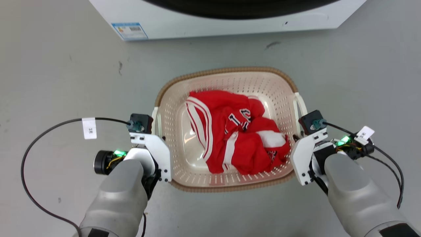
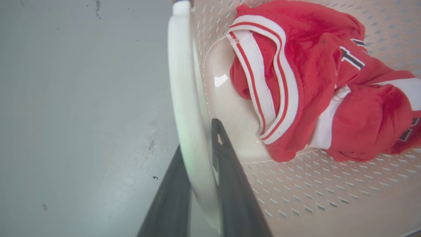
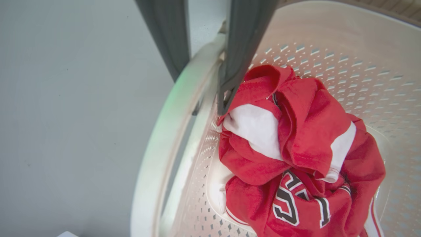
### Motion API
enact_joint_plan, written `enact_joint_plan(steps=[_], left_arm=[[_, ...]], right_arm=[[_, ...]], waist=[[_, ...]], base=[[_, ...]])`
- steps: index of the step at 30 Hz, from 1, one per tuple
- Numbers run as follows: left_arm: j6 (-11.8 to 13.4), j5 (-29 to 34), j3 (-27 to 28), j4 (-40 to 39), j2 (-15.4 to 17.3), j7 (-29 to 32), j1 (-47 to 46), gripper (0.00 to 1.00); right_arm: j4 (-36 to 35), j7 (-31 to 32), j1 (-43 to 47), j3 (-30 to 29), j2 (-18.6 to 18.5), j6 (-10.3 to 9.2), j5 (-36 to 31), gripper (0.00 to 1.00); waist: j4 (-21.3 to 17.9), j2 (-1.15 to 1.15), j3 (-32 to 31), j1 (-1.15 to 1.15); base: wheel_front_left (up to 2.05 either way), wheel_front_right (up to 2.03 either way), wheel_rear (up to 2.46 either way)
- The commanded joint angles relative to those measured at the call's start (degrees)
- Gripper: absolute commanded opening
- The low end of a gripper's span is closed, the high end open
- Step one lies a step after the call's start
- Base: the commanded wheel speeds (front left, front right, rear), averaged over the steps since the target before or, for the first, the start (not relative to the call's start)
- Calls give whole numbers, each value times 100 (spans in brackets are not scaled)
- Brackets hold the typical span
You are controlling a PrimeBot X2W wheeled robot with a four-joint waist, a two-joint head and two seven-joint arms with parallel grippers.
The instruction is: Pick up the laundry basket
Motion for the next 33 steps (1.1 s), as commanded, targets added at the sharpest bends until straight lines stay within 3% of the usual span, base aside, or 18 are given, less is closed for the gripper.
enact_joint_plan(steps=[1,33], left_arm=[[-49,-50,-59,-13,6,78,123,0],[-51,-945,-1048,-130,155,1235,1187,0]], right_arm=[[-9,66,104,177,-17,-3,147,0],[-105,1168,1082,2576,2,1,2389,0]], waist=[[-30,0,-315,0],[5,0,-2543,0]], base=[[0,0,0],[0,0,0]])
